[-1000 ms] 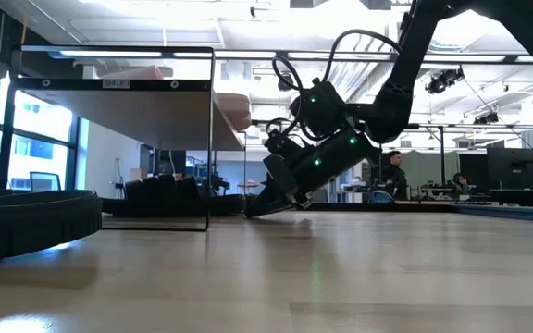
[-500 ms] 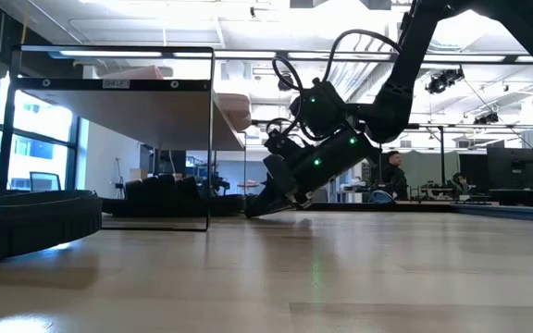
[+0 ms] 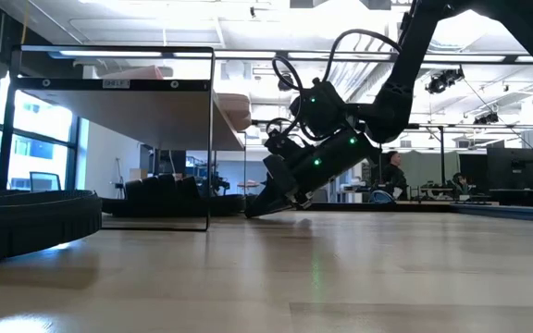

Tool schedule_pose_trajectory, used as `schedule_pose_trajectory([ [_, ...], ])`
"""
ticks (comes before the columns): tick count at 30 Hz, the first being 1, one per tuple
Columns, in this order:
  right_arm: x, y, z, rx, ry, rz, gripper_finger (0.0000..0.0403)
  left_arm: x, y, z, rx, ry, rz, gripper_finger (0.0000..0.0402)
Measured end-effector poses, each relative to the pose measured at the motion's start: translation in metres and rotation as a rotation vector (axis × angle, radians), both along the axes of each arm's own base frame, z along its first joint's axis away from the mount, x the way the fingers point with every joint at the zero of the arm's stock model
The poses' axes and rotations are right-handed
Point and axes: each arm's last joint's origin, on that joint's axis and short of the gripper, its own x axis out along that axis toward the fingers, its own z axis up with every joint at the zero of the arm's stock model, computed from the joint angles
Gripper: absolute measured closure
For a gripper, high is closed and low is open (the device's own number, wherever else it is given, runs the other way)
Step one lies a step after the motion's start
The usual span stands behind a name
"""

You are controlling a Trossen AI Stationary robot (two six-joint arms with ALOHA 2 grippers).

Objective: Pick and place slides into the shelf
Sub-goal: Put the black slide under the shelf

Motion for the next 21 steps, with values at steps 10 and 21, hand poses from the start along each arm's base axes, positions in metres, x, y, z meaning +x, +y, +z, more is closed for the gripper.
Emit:
schedule_pose_trajectory([
  [10,0.000,0.000,0.000,-0.003,0.000,0.004,0.0403,0.022,-0.006,-0.027,-0.059,0.059,-0.052,0.0400],
  [21,0.000,0.000,0.000,-0.006,0.001,0.004,0.0403,0.011,-0.008,-0.037,-0.046,0.235,-0.045,0.0399],
])
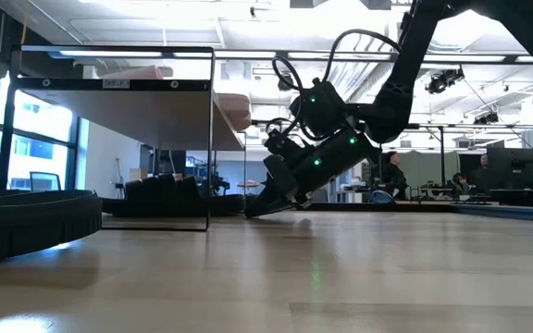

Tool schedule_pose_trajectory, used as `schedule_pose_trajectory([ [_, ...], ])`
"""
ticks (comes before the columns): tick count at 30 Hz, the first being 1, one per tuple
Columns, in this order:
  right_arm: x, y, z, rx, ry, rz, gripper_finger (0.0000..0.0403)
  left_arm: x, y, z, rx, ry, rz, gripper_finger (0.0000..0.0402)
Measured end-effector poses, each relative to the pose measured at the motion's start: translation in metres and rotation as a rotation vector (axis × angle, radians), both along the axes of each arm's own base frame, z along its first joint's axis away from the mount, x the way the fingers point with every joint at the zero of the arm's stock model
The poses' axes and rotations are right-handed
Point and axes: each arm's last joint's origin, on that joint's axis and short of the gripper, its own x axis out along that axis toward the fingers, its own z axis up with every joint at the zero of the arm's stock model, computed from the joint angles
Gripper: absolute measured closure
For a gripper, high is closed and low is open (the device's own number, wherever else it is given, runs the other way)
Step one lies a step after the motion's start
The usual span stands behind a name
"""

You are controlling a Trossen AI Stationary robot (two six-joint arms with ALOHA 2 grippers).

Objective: Pick and place slides into the shelf
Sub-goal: Put the black slide under the shelf

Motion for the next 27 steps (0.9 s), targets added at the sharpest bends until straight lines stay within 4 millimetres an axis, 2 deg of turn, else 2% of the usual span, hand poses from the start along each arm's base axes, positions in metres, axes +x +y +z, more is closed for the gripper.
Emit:
schedule_pose_trajectory([
  [5,0.000,0.000,0.000,0.000,0.000,0.000,0.0403,-0.001,0.001,0.001,0.008,0.011,0.003,0.0376],
  [12,0.000,0.000,0.000,-0.001,0.000,0.000,0.0403,-0.002,0.004,0.002,0.045,0.010,-0.006,0.0314],
  [15,0.000,0.000,0.000,-0.001,0.000,0.000,0.0403,-0.003,0.005,0.011,0.070,0.049,0.008,0.0287],
  [18,0.000,0.000,0.000,-0.001,0.000,0.000,0.0403,-0.001,0.004,0.020,0.106,0.005,0.008,0.0268],
  [22,0.000,0.000,0.000,-0.001,0.000,0.000,0.0403,0.002,0.003,0.021,0.116,-0.056,-0.050,0.0257],
  [27,0.000,0.000,0.000,0.000,0.000,0.000,0.0403,0.001,0.005,0.008,0.130,-0.032,-0.080,0.0258],
])
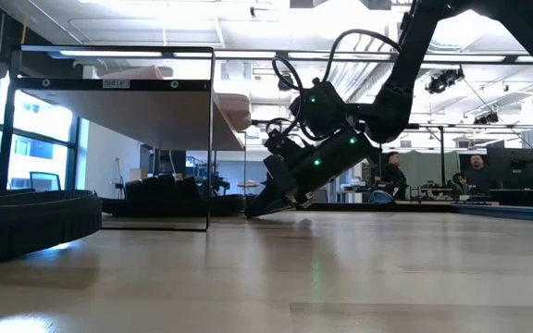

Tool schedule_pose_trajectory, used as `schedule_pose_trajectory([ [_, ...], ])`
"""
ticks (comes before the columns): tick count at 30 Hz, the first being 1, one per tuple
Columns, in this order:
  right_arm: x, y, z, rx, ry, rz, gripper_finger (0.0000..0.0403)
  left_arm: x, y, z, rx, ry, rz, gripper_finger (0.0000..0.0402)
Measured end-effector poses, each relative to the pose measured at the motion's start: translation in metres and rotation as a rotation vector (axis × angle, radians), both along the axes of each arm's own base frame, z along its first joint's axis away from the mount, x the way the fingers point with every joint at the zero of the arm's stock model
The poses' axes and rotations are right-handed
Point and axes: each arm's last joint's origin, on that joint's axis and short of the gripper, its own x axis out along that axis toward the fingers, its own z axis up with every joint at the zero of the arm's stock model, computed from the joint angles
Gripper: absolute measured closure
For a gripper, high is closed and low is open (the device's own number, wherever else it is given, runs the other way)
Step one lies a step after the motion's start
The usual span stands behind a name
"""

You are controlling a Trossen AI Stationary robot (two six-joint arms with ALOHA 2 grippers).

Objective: Pick and place slides into the shelf
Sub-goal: Put the black slide under the shelf

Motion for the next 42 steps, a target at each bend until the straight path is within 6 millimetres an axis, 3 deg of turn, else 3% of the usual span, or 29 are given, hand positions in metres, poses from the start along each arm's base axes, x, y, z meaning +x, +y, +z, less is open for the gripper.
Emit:
schedule_pose_trajectory([
  [14,0.000,0.000,0.000,-0.013,0.002,0.008,0.0403,-0.007,-0.001,-0.003,0.037,0.007,-0.047,0.0259],
  [25,0.000,0.000,0.000,-0.014,0.004,0.009,0.0403,-0.011,0.002,-0.034,0.207,-0.003,-0.087,0.0259],
  [31,0.000,0.000,0.000,-0.014,0.005,0.009,0.0403,-0.012,0.001,-0.035,0.223,-0.057,-0.072,0.0263],
  [35,0.000,0.000,0.000,-0.013,0.005,0.009,0.0403,-0.012,0.000,-0.035,0.231,-0.084,-0.064,0.0292],
  [42,0.000,0.000,0.000,-0.012,0.006,0.008,0.0403,-0.011,0.000,-0.036,0.225,-0.099,-0.049,0.0378],
])
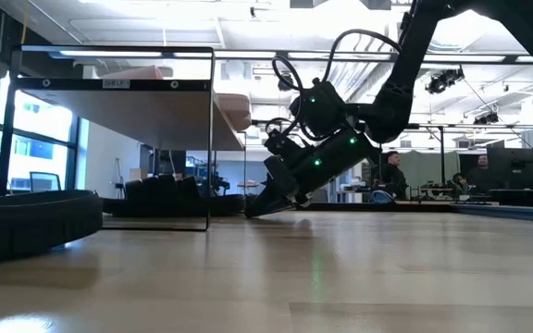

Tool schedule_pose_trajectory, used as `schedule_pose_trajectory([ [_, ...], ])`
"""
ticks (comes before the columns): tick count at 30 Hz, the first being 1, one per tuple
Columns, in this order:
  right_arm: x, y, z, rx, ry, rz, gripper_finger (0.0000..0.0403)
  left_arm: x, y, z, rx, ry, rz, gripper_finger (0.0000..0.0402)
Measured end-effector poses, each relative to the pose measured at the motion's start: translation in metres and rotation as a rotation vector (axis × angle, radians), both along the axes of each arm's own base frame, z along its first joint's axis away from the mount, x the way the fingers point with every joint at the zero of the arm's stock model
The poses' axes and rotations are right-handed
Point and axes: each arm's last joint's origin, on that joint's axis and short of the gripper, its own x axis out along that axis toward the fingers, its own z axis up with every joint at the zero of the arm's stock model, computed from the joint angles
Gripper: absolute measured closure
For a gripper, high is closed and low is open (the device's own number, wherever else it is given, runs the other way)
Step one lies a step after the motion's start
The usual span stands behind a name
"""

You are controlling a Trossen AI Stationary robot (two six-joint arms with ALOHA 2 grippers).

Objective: Pick and place slides into the shelf
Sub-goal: Put the black slide under the shelf

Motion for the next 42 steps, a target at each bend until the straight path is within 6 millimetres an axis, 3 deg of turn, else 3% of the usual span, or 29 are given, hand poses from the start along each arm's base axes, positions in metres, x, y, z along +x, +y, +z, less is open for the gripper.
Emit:
schedule_pose_trajectory([
  [2,0.000,0.000,0.000,0.000,0.000,0.000,0.0403,0.000,0.000,0.000,-0.001,-0.011,0.013,0.0394],
  [21,0.000,0.000,0.000,0.002,0.000,0.002,0.0403,0.008,-0.013,0.013,-0.084,-0.113,0.076,0.0401],
  [37,0.000,0.001,0.000,0.005,0.002,0.007,0.0403,0.003,-0.013,0.016,-0.133,0.054,0.085,0.0398],
  [42,0.000,0.001,0.000,0.005,0.002,0.007,0.0403,0.002,-0.010,0.034,-0.173,0.008,0.106,0.0373],
])
